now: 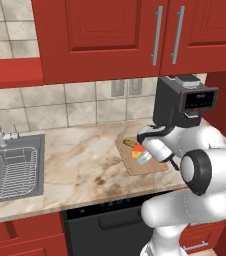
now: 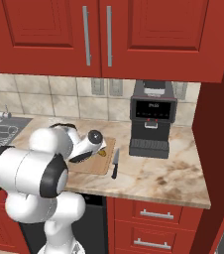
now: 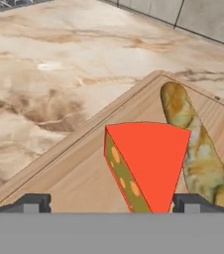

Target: Retrieve the sausage and cheese from the fridge and place them on the cutting board on the counter.

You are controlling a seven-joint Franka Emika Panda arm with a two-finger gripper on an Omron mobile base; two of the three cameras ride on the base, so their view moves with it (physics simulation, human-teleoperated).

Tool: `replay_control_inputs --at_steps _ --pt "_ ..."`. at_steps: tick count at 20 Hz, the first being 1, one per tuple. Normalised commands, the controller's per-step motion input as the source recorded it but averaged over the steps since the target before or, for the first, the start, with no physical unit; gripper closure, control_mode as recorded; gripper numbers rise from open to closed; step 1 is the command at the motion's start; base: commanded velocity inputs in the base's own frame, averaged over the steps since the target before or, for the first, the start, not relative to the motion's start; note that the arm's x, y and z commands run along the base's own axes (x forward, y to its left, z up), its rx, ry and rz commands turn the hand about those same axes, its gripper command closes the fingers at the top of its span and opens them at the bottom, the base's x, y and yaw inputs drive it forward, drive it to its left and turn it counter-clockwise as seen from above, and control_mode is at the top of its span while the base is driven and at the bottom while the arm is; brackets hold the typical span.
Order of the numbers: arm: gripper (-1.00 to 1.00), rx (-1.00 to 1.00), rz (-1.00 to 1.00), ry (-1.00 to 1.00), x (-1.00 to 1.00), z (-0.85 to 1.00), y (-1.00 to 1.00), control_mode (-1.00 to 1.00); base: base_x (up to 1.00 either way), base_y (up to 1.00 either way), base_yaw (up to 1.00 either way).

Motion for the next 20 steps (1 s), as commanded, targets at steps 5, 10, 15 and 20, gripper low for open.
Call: replay_control_inputs --at_steps 5,10,15,20 --pt "-1.0 0.16 -0.02 0.06 -0.33 0.47 -0.04 -1.0 0.0 0.0 0.0" --pt "-1.0 0.07 -0.07 0.0 -0.36 0.51 0.0 -1.0 0.0 0.0 0.0" --pt "-1.0 0.0 -0.05 0.0 -0.31 0.53 0.0 -1.0 0.0 0.0 0.0" --pt "-1.0 0.0 -0.1 0.02 -0.47 0.5 0.02 -1.0 0.0 0.0 0.0"
